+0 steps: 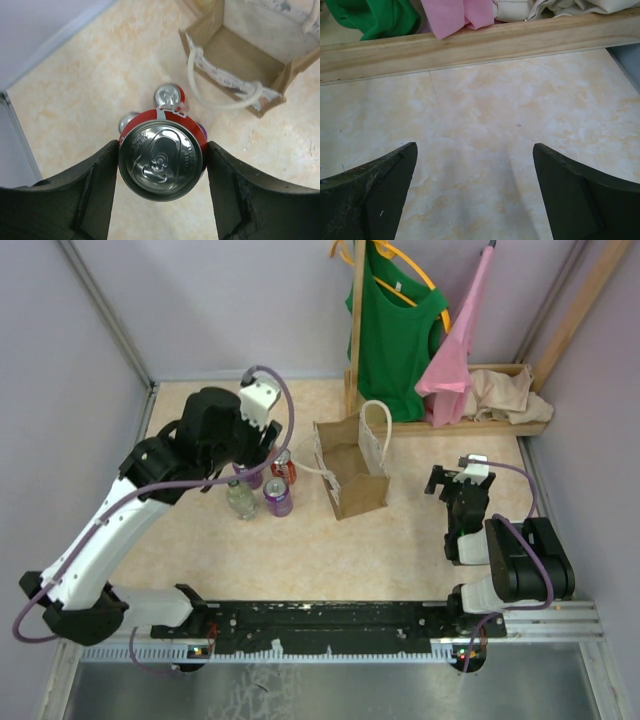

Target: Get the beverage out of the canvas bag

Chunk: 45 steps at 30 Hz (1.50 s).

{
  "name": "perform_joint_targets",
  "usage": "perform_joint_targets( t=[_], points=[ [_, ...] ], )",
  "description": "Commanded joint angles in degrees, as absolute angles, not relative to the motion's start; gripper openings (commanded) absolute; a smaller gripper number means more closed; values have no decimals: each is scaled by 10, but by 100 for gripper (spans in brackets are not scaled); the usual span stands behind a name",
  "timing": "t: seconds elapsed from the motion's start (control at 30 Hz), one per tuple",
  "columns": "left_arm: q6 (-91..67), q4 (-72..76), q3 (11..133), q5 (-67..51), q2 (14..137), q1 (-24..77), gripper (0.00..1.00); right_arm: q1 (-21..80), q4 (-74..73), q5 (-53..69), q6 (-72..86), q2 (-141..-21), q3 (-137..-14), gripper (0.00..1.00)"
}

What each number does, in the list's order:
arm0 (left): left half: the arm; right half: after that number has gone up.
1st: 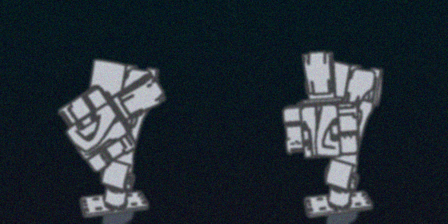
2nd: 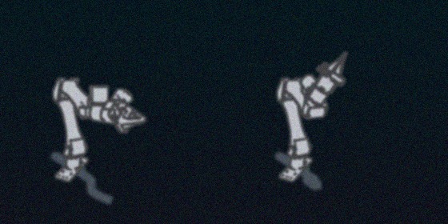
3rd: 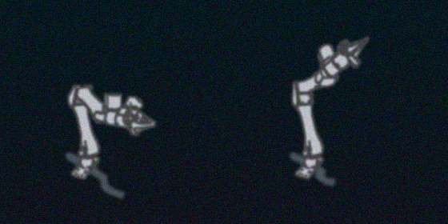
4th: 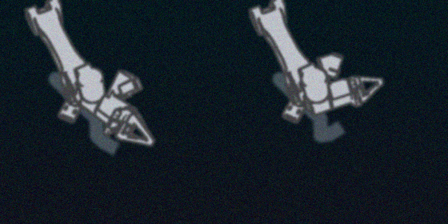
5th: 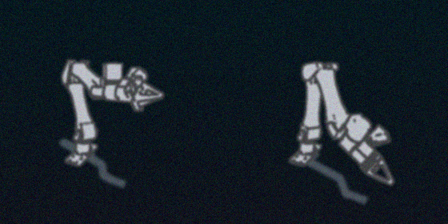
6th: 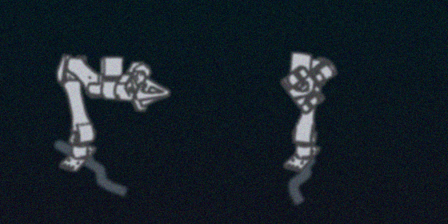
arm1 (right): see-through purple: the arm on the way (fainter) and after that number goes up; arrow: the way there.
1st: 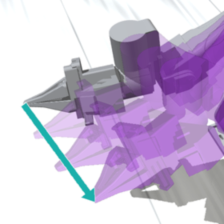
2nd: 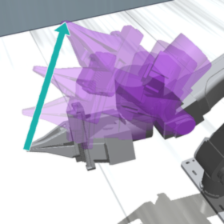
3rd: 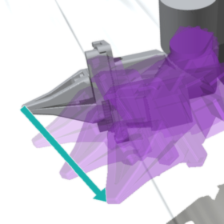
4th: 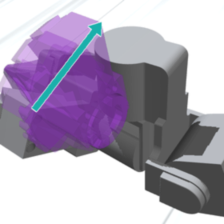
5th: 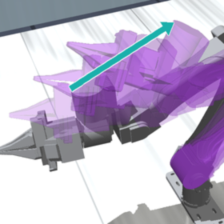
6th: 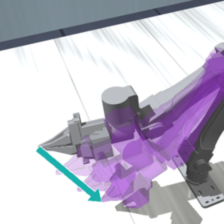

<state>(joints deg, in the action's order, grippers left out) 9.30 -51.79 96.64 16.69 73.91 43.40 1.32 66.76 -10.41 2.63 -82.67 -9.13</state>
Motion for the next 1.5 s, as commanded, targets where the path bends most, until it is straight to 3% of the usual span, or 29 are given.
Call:
perform_joint_targets(
  t=[0.0, 0.23, 0.67, 1.47],
  points=[
    [5, -521, 876, 205, 664, 437, 0, 12, 696, -105, 27, -826, -104, 99],
    [-84, -479, 718, 199, 570, 438, 0, 12, 696, -105, 27, -826, -104, 99],
    [-186, -359, 505, 153, 536, 438, 0, 12, 696, -105, 27, -826, -104, 99],
    [-202, -362, 478, 179, 633, 439, 3, 12, 696, -105, 27, -826, -104, 99]
  ],
)
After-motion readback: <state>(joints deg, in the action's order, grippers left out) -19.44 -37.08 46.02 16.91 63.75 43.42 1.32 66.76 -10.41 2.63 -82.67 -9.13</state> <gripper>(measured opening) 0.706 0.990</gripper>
